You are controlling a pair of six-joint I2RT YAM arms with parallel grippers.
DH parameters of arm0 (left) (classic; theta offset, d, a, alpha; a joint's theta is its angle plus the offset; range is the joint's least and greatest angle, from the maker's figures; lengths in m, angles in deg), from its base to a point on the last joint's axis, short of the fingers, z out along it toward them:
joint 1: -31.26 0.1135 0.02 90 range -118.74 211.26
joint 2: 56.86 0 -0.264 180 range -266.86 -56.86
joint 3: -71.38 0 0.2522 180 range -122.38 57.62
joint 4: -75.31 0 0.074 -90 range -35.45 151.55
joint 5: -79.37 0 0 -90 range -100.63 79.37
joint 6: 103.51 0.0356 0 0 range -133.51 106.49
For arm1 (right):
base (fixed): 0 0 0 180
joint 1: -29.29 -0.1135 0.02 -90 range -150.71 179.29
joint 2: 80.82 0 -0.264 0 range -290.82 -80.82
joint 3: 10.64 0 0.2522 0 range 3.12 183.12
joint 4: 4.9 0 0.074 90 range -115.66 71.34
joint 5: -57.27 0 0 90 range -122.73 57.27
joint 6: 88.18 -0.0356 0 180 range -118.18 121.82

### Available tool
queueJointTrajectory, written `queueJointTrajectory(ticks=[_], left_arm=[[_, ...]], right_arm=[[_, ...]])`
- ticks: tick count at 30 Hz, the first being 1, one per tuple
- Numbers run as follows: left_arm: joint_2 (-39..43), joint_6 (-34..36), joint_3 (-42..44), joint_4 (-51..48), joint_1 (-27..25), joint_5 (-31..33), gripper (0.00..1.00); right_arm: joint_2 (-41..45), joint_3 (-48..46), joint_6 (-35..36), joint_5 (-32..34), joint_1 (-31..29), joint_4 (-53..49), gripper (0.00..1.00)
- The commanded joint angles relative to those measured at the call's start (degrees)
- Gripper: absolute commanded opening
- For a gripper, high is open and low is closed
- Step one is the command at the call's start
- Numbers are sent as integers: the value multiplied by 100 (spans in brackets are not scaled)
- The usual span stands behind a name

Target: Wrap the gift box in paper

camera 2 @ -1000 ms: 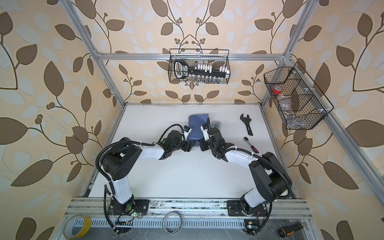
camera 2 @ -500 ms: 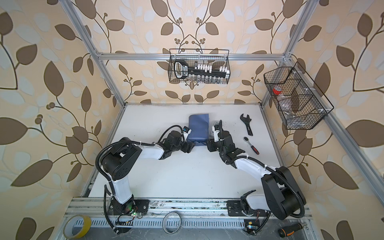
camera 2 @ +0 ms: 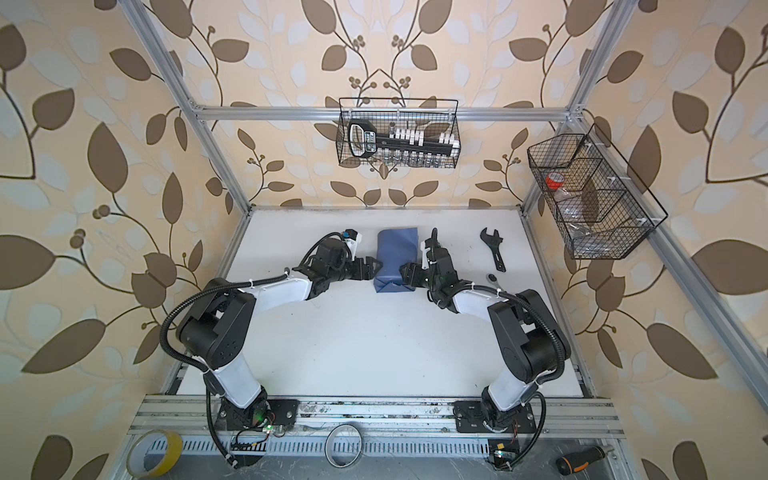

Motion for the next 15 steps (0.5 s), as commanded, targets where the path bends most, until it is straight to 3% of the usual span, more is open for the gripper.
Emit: queueJointTrajectory(ticks=[1,7,15], left_arm=[[-493,-367,-587,-498,-50,-517,84],[-726,-476,-732,-505,-50,-835,76],[233,-799,569,-27,-68,-1010,72]], right_arm=[[-278,240,-165,-329,23,218,73],[-430,293,-101,-746,-6,154,67],[-106,95,88,-882,-391,-201,64]])
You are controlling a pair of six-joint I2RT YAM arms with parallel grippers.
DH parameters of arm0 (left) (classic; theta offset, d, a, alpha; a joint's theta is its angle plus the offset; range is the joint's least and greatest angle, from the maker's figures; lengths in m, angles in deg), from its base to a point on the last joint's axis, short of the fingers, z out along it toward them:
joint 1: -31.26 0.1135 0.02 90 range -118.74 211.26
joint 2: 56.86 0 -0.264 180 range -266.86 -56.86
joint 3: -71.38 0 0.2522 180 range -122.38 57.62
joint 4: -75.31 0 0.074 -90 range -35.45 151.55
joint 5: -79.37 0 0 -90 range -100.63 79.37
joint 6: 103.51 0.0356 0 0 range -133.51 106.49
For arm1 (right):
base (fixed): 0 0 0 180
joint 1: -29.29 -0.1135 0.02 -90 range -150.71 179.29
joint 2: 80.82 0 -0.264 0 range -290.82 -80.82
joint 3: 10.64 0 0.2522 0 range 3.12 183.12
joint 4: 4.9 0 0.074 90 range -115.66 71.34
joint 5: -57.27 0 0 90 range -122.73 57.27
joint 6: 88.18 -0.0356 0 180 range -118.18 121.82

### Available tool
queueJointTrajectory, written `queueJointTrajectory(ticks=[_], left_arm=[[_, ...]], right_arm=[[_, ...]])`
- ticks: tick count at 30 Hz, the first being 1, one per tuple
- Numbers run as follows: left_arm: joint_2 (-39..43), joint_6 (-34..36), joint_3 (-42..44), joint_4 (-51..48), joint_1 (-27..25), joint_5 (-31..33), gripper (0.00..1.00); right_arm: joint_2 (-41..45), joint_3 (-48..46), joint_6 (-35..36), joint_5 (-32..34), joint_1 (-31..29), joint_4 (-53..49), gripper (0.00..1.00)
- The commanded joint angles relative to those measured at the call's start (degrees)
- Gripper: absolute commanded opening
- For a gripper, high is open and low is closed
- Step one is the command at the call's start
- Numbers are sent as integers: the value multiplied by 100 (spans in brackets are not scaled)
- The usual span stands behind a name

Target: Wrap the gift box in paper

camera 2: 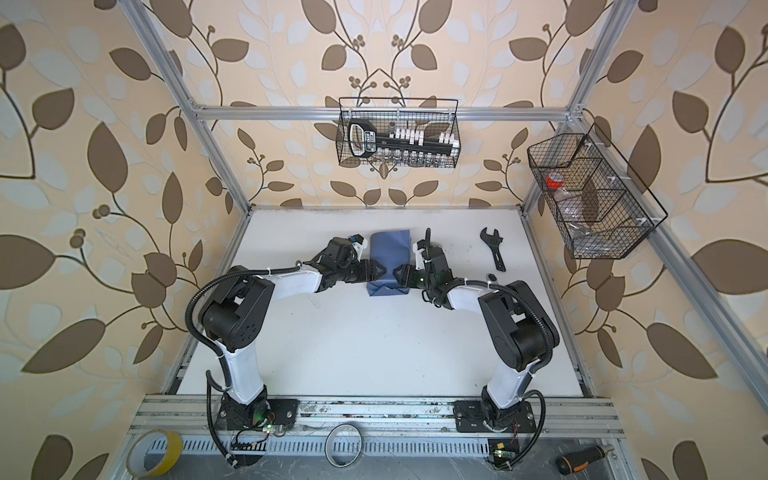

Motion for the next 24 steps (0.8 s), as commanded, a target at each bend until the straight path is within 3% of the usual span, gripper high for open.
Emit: queueJointTrajectory(ticks=[1,7,13,17,24], left_arm=[[705,-325,606,359,-68,-421,73],[1876,-13,1927,844,-68,44,87],[2620,1308,2833,1022,-406,825,99],[2501,2405,3041,1480,-1115,1683,99],[1588,2982,2629,1559,-1167,2046,99]], right_arm=[[272,-125,108,-292,-223,-181,64],[849,-396,243,-231,-92,-504,67],[1555,-699,464,-17,179,-882,72],[1727,-899,454,-22,197,-875,72],[1755,-1140,457,-121,418,-726,72]])
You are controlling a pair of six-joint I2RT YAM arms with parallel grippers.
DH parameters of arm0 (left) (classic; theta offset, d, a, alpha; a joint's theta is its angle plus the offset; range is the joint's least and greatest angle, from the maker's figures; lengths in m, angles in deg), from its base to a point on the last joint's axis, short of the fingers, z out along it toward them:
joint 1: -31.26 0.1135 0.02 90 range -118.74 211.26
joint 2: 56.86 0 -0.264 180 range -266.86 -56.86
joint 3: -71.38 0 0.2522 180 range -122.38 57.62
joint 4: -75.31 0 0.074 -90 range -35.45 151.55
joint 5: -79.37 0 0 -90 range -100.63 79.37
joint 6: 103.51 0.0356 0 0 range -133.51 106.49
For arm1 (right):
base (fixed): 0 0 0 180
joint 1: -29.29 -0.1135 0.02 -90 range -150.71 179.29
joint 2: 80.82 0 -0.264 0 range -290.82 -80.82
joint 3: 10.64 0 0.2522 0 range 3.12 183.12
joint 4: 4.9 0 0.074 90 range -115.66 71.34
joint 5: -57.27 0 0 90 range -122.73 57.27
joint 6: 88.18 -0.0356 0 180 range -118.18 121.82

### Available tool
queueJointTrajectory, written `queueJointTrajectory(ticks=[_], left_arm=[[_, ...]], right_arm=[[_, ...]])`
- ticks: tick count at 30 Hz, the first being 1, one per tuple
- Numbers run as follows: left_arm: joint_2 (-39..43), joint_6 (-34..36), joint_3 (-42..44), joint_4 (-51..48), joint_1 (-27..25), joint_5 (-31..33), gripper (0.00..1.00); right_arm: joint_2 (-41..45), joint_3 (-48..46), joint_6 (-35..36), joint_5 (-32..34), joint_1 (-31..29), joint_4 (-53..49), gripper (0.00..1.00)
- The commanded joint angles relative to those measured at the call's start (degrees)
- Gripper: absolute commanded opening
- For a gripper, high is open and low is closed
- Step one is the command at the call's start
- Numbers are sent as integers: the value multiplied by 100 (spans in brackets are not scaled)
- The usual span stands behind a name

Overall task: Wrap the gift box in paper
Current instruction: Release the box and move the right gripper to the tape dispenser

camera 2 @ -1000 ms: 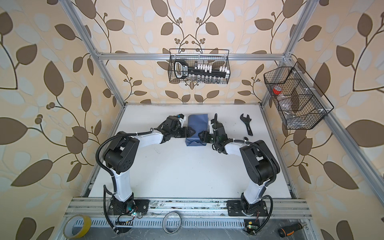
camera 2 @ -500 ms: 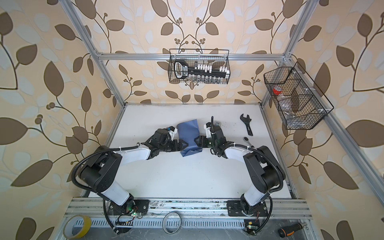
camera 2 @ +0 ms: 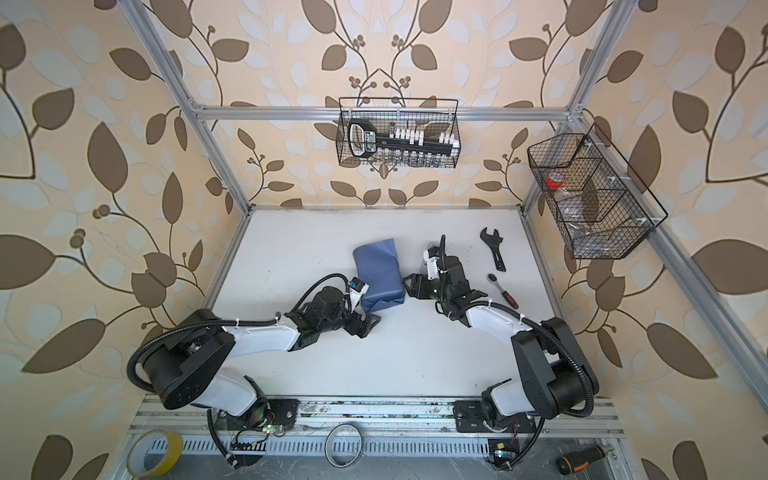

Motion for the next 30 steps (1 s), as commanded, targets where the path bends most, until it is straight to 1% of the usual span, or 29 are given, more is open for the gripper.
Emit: queueJointTrajectory(ticks=[1,7,11,21,30], left_arm=[[-326,607,-342,252,34,451,99],[-941,614,-705,514,35,592,98],[-1179,639,-820,691,33,716,95],[-1250,653,-989,638,37,651,85],[-1278,493,-985,669,39,703,77]], right_arm=[[50,-149,101,-70,147,3,72],[101,-262,92,-143,356,46,72],[158,-320,92,-134,395,42,72],[92,-366,101,11,497,69,72],[-28,-319,-266,511,631,326,71]])
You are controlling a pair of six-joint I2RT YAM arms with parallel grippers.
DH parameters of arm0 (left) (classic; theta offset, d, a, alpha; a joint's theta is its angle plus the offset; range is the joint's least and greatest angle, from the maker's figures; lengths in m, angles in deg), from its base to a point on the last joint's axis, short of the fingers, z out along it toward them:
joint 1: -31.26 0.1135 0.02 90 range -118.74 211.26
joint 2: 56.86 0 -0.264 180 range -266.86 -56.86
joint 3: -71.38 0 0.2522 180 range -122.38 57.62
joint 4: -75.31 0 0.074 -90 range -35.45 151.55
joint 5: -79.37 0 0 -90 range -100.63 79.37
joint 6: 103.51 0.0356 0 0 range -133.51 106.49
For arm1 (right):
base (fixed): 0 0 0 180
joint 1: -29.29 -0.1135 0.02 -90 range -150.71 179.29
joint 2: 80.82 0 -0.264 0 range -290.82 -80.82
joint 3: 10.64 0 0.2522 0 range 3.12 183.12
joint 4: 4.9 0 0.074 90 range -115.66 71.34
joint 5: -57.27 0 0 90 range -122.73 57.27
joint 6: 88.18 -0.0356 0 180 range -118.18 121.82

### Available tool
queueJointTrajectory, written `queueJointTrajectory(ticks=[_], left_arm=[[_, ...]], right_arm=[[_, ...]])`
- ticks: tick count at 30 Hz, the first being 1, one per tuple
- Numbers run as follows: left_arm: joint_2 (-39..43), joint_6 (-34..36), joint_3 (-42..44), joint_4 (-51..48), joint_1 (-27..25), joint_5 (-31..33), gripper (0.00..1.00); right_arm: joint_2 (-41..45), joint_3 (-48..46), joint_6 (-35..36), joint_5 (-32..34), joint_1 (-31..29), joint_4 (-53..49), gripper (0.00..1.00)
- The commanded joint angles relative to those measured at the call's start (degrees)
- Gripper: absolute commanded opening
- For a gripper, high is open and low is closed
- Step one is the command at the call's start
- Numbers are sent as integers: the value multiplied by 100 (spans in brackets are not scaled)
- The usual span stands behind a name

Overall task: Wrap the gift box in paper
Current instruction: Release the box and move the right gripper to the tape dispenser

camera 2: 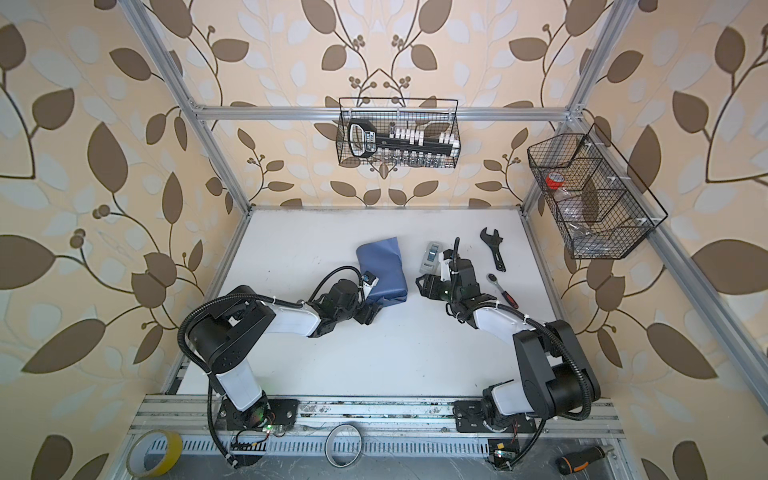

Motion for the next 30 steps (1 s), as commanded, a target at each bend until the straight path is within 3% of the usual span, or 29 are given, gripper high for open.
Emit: queueJointTrajectory(ticks=[1,10,20,30], left_arm=[[-11,-86,-167,194,44,48,77],[-25,-203,-120,228,44,120,73],[44,-203,-111,203,75,102,73],[70,-220,-118,185,99,96,73]], right_arm=[[-98,-29,-211,334,86,233,71],[-586,257,-475,356,260,512,67],[-1450,1009,-440,5,471,645,51],[-2198,1755,-426,-411,617,371,44]])
